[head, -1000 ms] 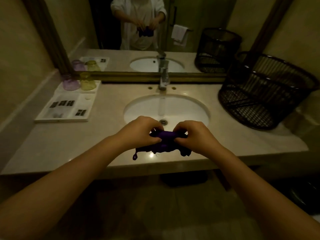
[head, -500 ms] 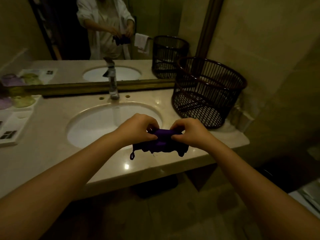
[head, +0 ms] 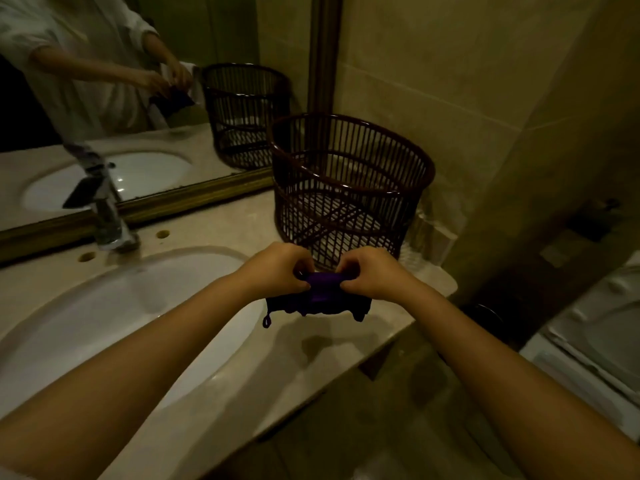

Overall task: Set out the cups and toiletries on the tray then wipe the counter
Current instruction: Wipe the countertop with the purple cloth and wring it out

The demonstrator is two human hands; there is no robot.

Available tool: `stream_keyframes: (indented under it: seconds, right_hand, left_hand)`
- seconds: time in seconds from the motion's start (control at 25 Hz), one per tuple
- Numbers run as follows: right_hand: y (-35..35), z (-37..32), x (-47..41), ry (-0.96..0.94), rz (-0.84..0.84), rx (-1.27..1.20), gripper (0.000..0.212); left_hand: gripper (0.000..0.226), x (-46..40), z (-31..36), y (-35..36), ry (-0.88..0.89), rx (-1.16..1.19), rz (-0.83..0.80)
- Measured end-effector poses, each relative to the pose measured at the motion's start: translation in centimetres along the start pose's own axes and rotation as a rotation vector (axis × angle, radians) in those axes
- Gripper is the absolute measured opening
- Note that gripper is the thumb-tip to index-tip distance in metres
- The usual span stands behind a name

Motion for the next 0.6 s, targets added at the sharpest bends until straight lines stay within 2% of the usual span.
stream_keyframes:
  seconds: [0.28, 0.6]
  right_hand:
    - [0.5, 3.1, -3.9, 0.099, -0.004, 0.020, 0.009]
    - [4.0, 6.6, -5.9, 0.205, -0.100, -0.032, 0.018]
  left_hand:
    - [0.024, -6.6, -1.9, 2.0, 0.073, -0.133, -0.110]
    - [0.023, -9.5, -4.0, 6.2, 0.083, -0.176, -0.200]
Point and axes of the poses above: each hand's wrist, its own x-axis away from the middle knuckle, its own y-axis out of the palm, z = x × y, the point moved 5 cm from there along -x, towards the middle knuckle, and after that the axes turned 1 degree about -x, right-handed, at the moved point
